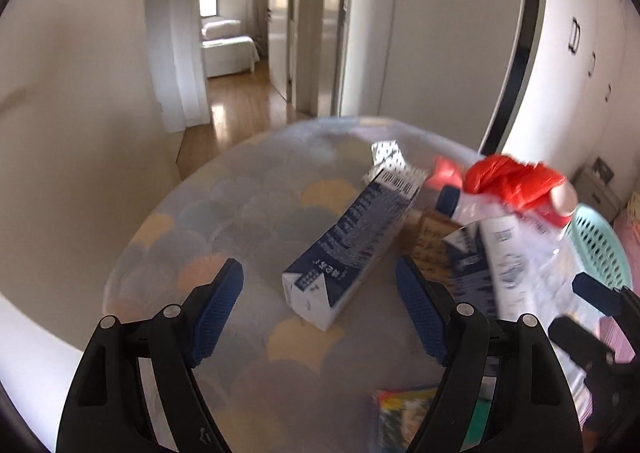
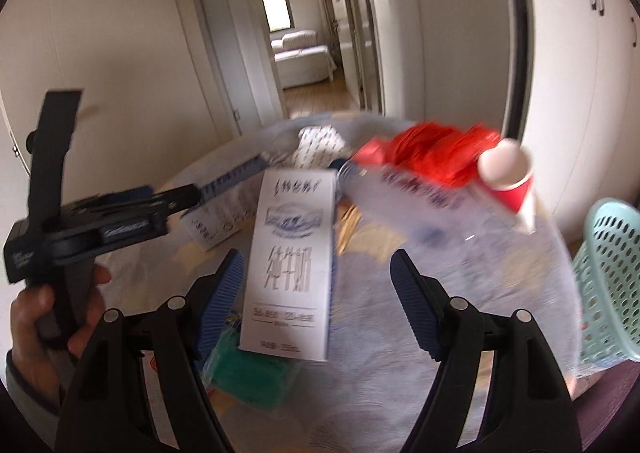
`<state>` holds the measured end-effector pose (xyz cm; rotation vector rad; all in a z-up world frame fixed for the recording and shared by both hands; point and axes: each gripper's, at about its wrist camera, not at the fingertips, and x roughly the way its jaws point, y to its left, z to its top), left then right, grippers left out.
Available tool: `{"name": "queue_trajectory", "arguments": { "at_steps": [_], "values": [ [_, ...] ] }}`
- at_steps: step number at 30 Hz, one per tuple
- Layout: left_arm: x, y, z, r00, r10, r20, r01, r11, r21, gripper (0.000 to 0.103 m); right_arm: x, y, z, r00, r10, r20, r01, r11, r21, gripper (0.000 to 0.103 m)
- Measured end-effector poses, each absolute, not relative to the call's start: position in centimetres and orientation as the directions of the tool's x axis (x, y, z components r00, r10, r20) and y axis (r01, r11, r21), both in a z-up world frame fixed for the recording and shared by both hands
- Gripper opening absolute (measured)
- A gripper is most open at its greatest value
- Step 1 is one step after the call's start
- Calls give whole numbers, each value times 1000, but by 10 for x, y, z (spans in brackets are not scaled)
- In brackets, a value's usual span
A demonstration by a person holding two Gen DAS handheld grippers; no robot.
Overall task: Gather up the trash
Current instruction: 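Grasp the blue carton with the left tool while the right tool grasps the white milk carton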
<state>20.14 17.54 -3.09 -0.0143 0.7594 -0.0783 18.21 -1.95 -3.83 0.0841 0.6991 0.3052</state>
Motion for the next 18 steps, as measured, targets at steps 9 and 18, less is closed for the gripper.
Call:
{"name": "queue_trajectory", "arguments": {
  "at_steps": [9, 18],
  "values": [
    [223, 177, -43, 684, -94, -723, 112, 993, -23, 76, 201, 1, -62, 662, 303, -686, -238, 952, 192, 69],
    [240, 154, -54, 645, -72, -760, 162, 986, 44, 70, 205, -10, -63, 665, 322, -674, -246, 947, 209, 53]
  ]
}}
